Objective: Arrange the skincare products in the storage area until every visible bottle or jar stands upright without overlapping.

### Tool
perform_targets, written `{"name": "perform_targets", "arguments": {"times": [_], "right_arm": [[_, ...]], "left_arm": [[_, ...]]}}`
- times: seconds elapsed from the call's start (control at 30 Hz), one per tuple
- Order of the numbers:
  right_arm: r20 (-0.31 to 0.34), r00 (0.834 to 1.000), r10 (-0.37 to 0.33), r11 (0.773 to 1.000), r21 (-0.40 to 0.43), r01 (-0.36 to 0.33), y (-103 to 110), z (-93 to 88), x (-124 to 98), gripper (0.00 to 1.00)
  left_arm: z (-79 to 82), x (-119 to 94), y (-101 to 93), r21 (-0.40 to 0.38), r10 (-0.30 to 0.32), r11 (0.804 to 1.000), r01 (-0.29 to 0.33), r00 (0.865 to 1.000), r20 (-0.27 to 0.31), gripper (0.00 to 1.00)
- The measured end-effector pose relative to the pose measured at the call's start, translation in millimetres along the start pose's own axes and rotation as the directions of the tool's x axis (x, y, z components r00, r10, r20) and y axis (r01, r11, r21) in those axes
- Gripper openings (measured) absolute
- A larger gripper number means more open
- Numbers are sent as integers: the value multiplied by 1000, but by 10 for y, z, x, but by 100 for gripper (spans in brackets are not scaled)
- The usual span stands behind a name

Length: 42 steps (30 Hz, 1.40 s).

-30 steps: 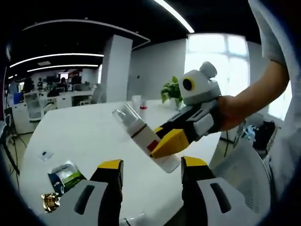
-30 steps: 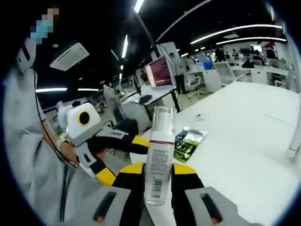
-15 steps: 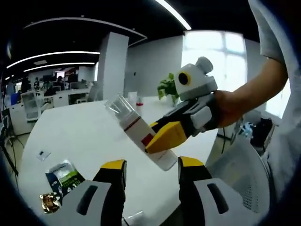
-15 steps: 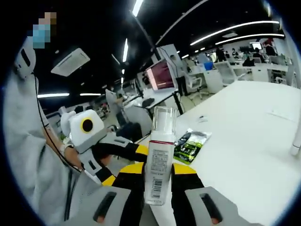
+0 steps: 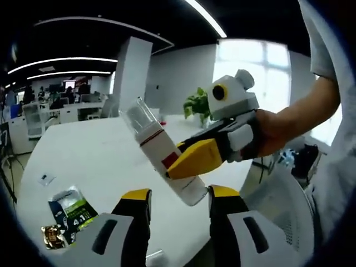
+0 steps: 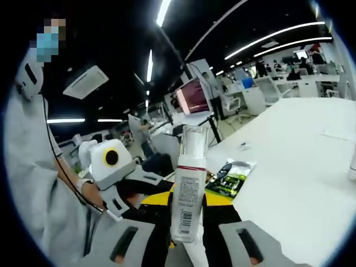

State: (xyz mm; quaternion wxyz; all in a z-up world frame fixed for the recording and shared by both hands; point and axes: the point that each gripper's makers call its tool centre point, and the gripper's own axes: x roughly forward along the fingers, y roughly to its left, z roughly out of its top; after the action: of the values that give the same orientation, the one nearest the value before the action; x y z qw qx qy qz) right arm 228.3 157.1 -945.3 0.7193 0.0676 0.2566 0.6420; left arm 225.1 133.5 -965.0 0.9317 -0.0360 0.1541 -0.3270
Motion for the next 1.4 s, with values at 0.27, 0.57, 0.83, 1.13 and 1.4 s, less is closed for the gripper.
{"name": "perform_targets", "arguments": {"times": [0.27, 0.57, 0.83, 1.13, 1.4], "right_arm": [[17, 1000, 10, 1000, 8, -10, 46, -4, 25, 14], [67, 997, -28, 1000, 14, 27, -2, 40, 15, 13], [117, 987, -111, 993, 39, 107, -45, 44, 42, 13], [104, 980, -172, 984, -35, 176, 40, -60, 156, 12], [89, 984, -152, 988, -6, 153, 94, -88, 180, 13]], "left_arm": [[-6, -9, -122, -26, -64, 998, 64, 998, -8, 24], [-42, -35, -11, -9, -19, 1000, 18, 999, -31, 20], [-88, -73, 146, 35, 67, 997, -65, 996, -65, 20], [-47, -68, 151, 45, 78, 996, -76, 996, -40, 20], [-113, -114, 161, 42, 82, 996, -79, 994, -78, 18]]}}
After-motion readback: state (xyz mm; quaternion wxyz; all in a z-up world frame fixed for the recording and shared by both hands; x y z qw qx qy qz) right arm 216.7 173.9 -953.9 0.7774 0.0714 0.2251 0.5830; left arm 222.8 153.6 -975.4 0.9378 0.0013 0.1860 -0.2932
